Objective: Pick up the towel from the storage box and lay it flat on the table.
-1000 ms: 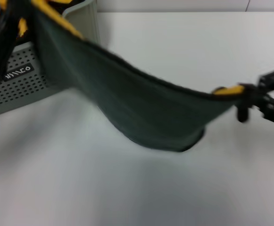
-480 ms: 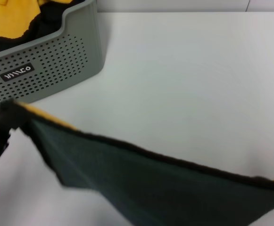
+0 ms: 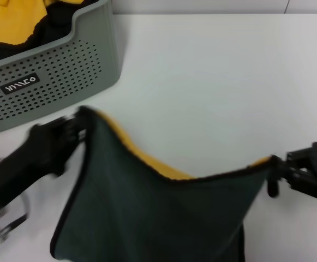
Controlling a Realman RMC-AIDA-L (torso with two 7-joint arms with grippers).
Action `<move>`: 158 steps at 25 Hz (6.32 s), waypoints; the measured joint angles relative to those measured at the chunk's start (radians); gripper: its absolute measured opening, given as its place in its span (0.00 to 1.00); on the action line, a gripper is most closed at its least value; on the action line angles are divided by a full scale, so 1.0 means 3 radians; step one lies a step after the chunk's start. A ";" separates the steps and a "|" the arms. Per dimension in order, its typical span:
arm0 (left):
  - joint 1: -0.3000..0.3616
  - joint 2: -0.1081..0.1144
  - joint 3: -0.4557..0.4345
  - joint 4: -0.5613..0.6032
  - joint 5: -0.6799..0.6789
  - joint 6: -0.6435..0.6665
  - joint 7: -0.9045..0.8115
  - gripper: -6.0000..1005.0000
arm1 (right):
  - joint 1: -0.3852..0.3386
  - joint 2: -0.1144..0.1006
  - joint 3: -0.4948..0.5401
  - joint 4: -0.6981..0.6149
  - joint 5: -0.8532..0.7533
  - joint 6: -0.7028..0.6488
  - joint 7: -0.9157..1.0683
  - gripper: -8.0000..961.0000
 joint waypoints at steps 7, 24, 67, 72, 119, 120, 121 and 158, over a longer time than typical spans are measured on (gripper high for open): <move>-0.0559 -0.0089 -0.0003 -0.0157 -0.0009 -0.1054 0.0292 0.04 | 0.0207 0.0098 -0.0060 0.0122 -0.0142 0.1039 -0.0001 0.11; -0.1012 -0.0102 0.0014 -0.0074 -0.0181 -0.2493 0.0385 0.04 | 0.0472 0.0088 -0.0045 0.0363 -0.0132 0.2205 0.0351 0.14; -0.0500 0.0000 0.0352 0.0452 0.0463 -0.0470 0.0547 0.78 | 0.0232 -0.0065 0.0216 -0.0369 -0.0003 -0.0146 -0.0372 0.67; -0.0571 -0.0008 0.0348 0.0560 0.0641 -0.0170 0.0521 0.77 | 0.0280 0.0047 0.0216 -0.0407 -0.0181 -0.0149 -0.0602 0.63; -0.0615 0.0000 0.0264 0.0608 0.0668 -0.0113 0.0494 0.67 | 0.0313 0.0109 0.0185 -0.0387 -0.0280 -0.0058 -0.0721 0.63; -0.0614 0.0000 0.0267 0.0608 0.0668 -0.0112 0.0493 0.67 | 0.0311 0.0109 0.0185 -0.0387 -0.0280 -0.0058 -0.0721 0.63; -0.0613 0.0000 0.0269 0.0608 0.0668 -0.0110 0.0493 0.67 | 0.0307 0.0109 0.0185 -0.0387 -0.0279 -0.0059 -0.0722 0.63; -0.0698 0.0050 0.0282 0.0649 0.0675 -0.0095 0.0308 0.67 | 0.0370 0.0109 0.0188 -0.0295 -0.0269 0.0069 -0.0721 0.63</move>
